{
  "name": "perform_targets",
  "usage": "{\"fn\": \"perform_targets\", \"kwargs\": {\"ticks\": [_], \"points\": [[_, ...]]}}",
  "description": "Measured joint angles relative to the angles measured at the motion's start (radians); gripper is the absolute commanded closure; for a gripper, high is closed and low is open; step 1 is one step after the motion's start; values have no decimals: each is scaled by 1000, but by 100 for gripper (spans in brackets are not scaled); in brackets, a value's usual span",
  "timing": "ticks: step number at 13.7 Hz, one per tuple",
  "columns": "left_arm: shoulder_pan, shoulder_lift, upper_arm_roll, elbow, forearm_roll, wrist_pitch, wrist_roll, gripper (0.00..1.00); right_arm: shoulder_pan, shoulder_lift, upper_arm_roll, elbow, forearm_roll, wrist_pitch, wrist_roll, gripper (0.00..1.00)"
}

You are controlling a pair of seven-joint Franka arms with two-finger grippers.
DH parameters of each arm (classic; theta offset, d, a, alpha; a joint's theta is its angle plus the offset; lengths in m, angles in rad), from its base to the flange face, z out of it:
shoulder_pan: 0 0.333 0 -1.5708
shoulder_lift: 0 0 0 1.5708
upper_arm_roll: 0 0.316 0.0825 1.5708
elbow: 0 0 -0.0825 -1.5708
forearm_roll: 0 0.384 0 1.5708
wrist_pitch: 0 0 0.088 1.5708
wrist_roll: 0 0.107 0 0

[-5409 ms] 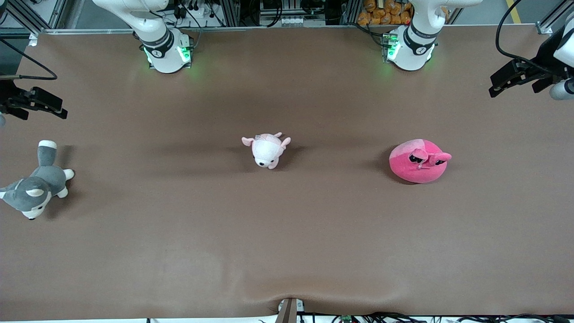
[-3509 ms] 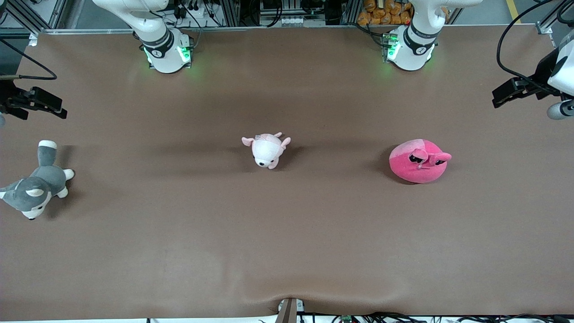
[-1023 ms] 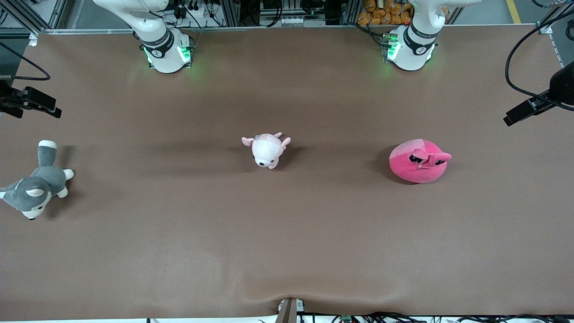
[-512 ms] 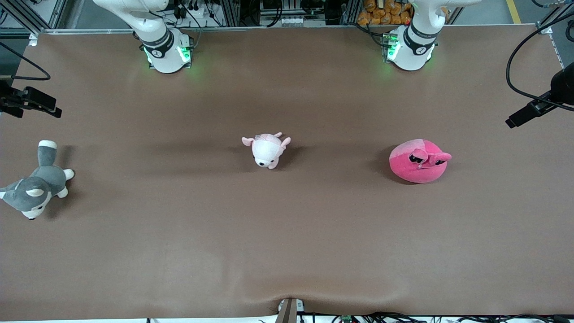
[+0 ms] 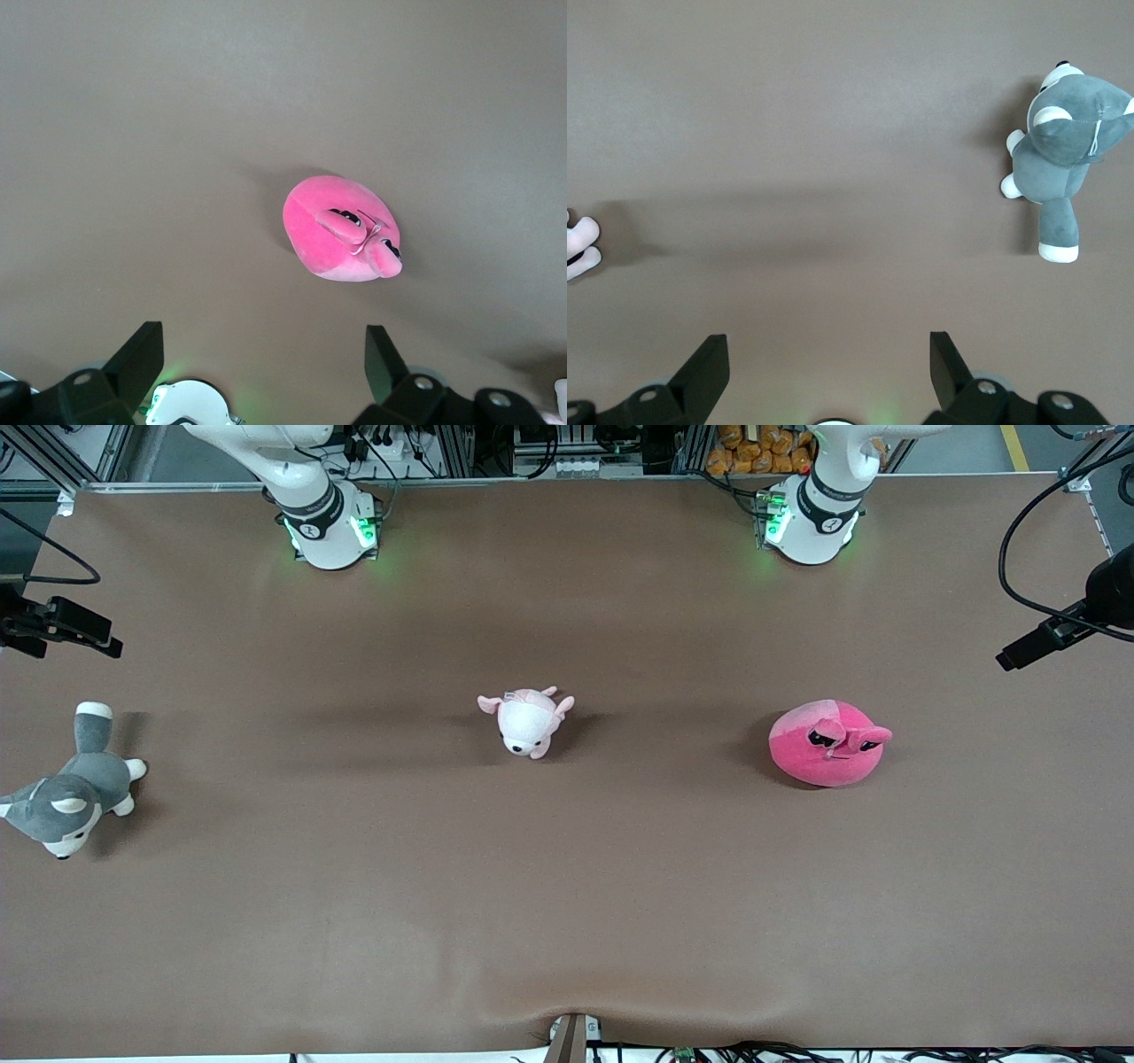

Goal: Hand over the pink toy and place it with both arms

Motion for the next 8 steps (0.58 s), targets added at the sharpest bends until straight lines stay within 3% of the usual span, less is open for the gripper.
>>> {"fn": "perform_targets", "kwargs": {"ticks": [8], "points": [[3, 1, 3, 1, 0, 0, -38, 0, 0, 0, 0, 0, 0, 0, 0, 0]]}}
